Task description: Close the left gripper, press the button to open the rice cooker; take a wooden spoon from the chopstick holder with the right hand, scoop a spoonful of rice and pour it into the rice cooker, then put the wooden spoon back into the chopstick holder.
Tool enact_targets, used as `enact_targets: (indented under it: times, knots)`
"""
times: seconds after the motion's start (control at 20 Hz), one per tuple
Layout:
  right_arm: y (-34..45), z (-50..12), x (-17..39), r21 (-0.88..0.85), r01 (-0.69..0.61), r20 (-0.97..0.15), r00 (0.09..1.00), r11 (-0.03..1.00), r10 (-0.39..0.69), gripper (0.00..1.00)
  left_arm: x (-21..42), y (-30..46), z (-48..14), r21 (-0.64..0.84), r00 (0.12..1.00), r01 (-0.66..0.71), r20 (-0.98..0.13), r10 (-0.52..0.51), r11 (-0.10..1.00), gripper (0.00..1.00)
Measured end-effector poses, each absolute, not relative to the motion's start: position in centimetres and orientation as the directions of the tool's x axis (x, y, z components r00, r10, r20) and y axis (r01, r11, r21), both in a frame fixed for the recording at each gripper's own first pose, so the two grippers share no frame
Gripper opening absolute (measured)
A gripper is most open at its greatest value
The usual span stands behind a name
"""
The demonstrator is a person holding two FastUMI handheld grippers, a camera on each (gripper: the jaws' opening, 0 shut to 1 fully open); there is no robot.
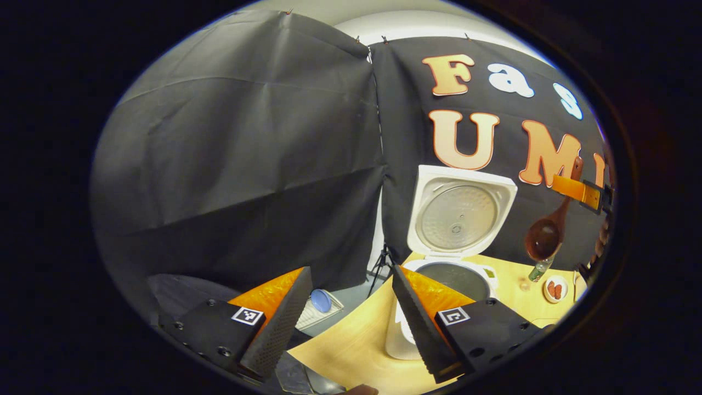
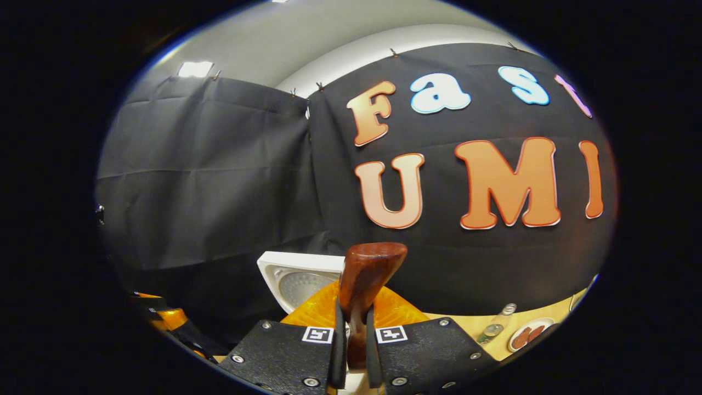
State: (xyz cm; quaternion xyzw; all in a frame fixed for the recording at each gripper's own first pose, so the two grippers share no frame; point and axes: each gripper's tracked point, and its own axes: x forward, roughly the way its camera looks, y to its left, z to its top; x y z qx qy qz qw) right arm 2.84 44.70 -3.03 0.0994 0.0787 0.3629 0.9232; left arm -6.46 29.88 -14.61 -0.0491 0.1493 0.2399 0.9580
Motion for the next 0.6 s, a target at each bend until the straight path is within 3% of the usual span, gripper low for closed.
enact_targets:
  times: [0.6]
  knots:
    - [20.1, -9.3, 3.7, 0.224, -0.387, -0.196, 0.881, 0.894, 0.431, 0.14, -4.1, 16.0, -12.1, -0.041, 0.921, -0.302, -0.271, 0.28, 0.952, 1.0]
